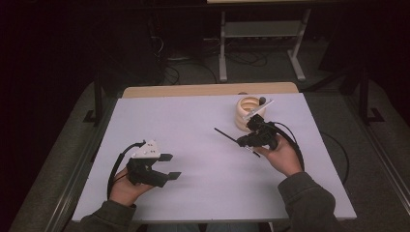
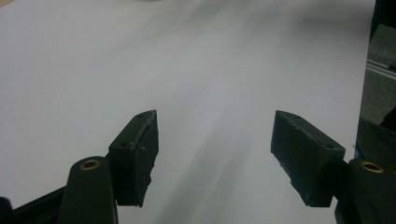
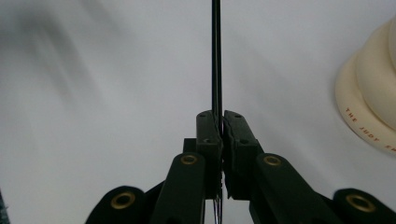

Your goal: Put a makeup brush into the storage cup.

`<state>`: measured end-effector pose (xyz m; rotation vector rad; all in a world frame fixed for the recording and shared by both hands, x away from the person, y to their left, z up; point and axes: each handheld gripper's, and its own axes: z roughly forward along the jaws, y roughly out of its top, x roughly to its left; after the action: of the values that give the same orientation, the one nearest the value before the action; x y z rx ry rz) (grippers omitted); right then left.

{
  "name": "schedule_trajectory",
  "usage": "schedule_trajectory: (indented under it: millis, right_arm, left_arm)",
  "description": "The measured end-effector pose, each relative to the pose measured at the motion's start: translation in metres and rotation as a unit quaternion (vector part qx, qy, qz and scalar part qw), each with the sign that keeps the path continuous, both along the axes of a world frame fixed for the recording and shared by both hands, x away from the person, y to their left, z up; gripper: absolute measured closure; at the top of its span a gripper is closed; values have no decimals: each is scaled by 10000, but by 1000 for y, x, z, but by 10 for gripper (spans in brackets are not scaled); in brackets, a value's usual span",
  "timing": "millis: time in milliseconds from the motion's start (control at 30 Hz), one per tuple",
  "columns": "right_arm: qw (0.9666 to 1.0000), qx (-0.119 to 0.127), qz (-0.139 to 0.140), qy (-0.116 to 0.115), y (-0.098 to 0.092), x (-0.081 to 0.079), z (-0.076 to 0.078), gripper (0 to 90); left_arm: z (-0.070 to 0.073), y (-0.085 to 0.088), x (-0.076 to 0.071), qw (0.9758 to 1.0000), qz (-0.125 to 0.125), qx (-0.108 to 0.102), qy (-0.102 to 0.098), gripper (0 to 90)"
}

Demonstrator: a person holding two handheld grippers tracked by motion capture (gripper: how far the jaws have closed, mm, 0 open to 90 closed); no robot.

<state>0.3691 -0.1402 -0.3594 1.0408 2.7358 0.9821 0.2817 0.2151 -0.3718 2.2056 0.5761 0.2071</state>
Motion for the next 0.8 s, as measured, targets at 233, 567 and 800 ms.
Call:
schedule_trajectory:
  millis: [233, 567, 800]
  right_arm:
    - [9995, 198, 241, -50, -5, -10, 13, 849]
    - [9954, 260, 919, -111, 2, -22, 19, 849]
    - [9908, 285, 1306, -224, 8, -27, 16, 849]
  left_arm:
    - [12, -8, 2, 9998, -160, 139, -41, 339]
    - [27, -18, 5, 9988, -386, 283, -134, 376]
    - [36, -29, 6, 9971, -621, 403, -151, 393]
